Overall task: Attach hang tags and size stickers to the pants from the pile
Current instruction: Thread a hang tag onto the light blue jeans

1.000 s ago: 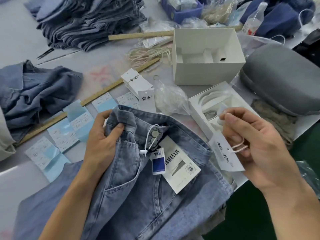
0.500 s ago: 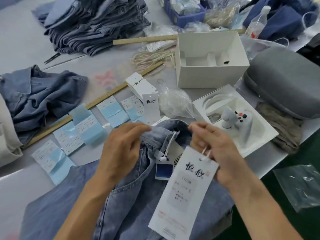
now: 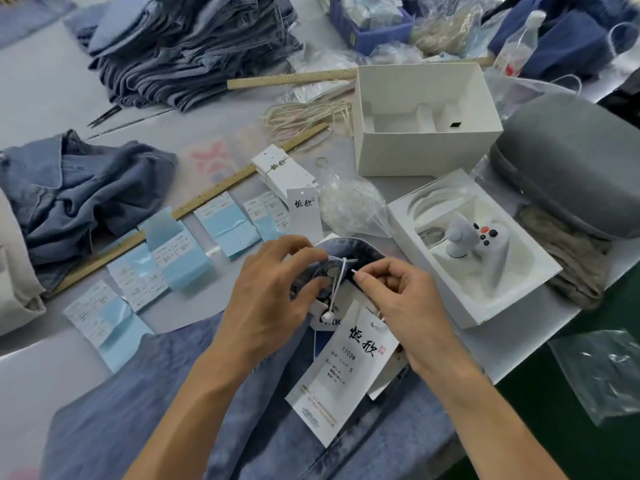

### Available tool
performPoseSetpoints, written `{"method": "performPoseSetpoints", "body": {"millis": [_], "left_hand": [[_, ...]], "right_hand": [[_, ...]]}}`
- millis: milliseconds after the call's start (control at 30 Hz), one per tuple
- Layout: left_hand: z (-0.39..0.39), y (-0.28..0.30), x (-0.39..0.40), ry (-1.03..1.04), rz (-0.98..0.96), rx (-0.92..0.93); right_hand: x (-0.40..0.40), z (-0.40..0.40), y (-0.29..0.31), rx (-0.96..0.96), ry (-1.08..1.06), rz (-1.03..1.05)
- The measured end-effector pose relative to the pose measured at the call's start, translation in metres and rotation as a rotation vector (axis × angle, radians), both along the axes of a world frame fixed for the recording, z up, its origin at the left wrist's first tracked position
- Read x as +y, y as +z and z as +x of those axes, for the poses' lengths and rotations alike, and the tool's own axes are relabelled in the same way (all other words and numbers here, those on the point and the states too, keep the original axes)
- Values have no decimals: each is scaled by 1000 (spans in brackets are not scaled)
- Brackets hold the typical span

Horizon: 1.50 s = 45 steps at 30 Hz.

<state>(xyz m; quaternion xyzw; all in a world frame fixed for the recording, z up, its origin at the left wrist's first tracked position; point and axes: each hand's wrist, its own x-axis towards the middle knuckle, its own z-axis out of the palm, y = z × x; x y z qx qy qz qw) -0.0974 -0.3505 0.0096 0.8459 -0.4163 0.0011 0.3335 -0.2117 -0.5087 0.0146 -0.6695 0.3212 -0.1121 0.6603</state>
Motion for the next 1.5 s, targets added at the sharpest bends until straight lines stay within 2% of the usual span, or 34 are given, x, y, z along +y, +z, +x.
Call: {"method": "performPoseSetpoints", "body": {"millis": [67, 133, 267, 333, 467, 533, 667, 767, 1133, 1300, 1500], "left_hand": [[-1, 0, -2, 41, -33, -68], [0, -1, -3, 62, -69, -43], [6, -6, -4, 188, -204, 330], [12, -10, -4, 211, -209, 476], [17, -12, -3, 209, -252, 649], [16, -9, -2, 213, -284, 690], [10, -2, 1, 177, -367, 722], [4, 4, 3, 160, -396, 682], [7, 3, 6, 163, -374, 705], [6, 4, 7, 135, -392, 691], [7, 5, 10, 102, -392, 715]], "right_hand": [[0, 1, 0, -8, -2, -3], [1, 2, -1, -7, -2, -13], [9, 10, -1, -47, 6, -33], [14, 14, 0, -69, -9, -25], [14, 15, 2, -145, -181, -66], [11, 15, 4, -125, -162, -73], [17, 24, 0, -9, -58, 39], [23, 29, -2, -12, -27, 62], [26, 24, 3, -55, 57, -144], [27, 27, -1, -62, 28, -140], [32, 28, -9, -103, -9, -234]]}}
